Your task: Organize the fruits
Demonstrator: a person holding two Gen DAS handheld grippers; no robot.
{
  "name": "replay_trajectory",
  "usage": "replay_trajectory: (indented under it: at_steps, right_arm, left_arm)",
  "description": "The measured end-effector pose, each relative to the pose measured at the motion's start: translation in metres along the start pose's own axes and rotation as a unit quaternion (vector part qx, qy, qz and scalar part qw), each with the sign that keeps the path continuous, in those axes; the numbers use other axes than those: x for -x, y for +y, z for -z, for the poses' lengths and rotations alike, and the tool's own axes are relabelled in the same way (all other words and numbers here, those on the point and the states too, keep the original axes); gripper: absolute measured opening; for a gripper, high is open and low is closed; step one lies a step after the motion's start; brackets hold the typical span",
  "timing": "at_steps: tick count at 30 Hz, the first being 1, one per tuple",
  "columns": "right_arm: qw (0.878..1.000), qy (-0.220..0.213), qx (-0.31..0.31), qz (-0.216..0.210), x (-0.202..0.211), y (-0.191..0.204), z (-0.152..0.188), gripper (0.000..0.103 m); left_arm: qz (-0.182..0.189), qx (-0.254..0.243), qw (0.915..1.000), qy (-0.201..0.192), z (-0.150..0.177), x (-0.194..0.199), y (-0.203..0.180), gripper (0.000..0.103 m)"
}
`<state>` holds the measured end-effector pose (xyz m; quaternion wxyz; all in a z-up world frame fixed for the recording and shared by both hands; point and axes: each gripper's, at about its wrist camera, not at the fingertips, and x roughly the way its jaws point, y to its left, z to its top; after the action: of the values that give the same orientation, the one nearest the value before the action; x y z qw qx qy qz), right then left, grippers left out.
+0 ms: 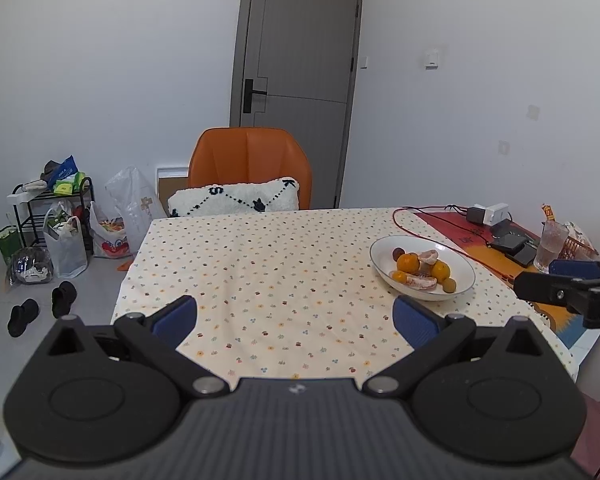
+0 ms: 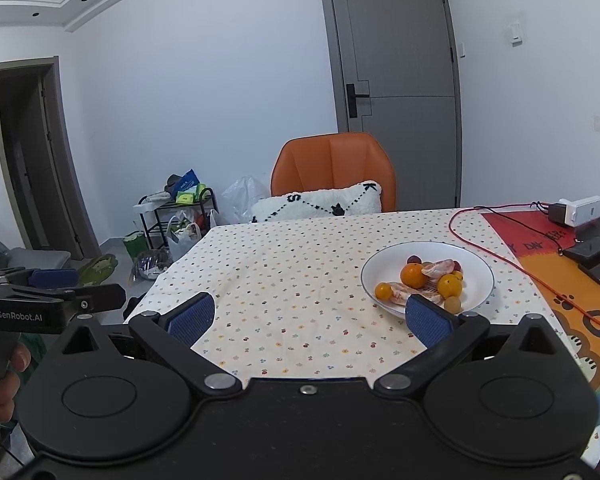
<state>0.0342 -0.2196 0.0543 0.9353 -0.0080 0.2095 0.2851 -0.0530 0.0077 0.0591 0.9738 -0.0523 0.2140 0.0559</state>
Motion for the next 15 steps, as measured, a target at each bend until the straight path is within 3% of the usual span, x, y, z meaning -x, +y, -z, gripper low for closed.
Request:
replay_trajectory:
  at_steps: [15]
  right_arm:
    - [1.0, 0.004, 0.001, 0.002, -0.0021, 0.0006, 0.0017, 0.103]
  left_arm:
    - [0.001, 0.0, 1.0, -0.001, -0.0005, 0.0014, -0.0004, 0.103]
